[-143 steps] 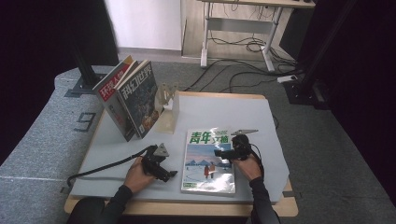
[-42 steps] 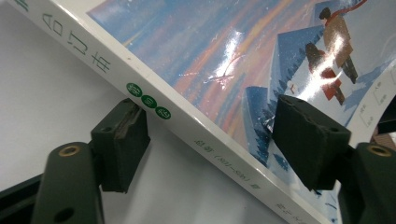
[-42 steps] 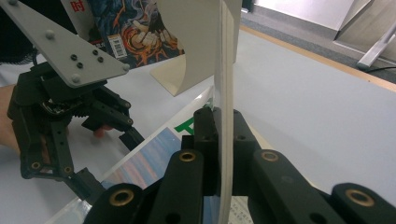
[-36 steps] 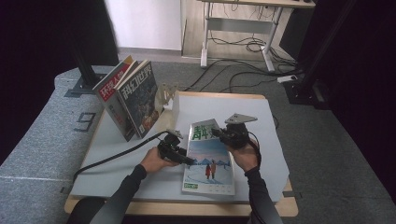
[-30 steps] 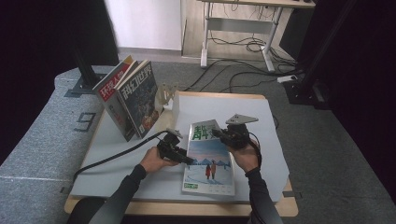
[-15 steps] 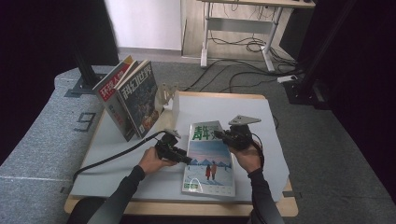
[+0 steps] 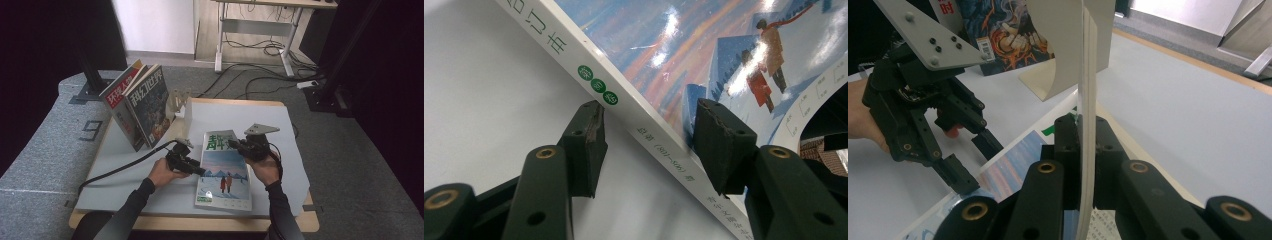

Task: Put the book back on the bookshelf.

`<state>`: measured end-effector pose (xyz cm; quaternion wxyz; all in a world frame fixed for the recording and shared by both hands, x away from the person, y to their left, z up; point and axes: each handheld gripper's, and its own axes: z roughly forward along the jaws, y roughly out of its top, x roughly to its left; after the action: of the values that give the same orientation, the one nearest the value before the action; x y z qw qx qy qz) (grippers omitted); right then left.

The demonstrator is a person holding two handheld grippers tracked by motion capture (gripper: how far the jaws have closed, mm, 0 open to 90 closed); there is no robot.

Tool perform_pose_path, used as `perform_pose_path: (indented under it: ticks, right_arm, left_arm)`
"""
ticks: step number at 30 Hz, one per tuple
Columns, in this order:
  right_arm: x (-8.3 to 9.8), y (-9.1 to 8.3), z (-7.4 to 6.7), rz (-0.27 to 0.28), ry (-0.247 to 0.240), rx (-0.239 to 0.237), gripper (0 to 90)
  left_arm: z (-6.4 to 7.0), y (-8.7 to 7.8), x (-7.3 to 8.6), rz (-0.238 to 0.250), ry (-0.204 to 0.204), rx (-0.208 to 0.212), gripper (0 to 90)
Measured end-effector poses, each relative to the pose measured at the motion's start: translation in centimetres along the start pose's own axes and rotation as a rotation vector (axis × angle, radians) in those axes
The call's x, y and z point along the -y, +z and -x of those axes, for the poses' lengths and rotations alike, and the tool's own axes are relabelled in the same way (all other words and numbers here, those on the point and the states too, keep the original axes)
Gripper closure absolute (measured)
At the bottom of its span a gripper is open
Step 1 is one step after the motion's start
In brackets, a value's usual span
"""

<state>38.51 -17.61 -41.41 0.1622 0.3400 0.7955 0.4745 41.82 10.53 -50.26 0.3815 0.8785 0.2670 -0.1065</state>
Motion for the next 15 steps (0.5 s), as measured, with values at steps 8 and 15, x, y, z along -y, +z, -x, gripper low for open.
perform_pose_path:
  ticks: [8, 15]
  right_arm:
    - [-0.22, -0.38, -0.04, 0.003, -0.008, 0.006, 82.8]
    - [0.44, -0.46, 0.76, -0.013, 0.017, 0.021, 80.1]
  left_arm:
    - [0.26, -0.08, -0.06, 0.008, 0.017, -0.007, 47.8]
    - [0.78, -0.49, -0.16, 0.035, 0.034, -0.008, 53.3]
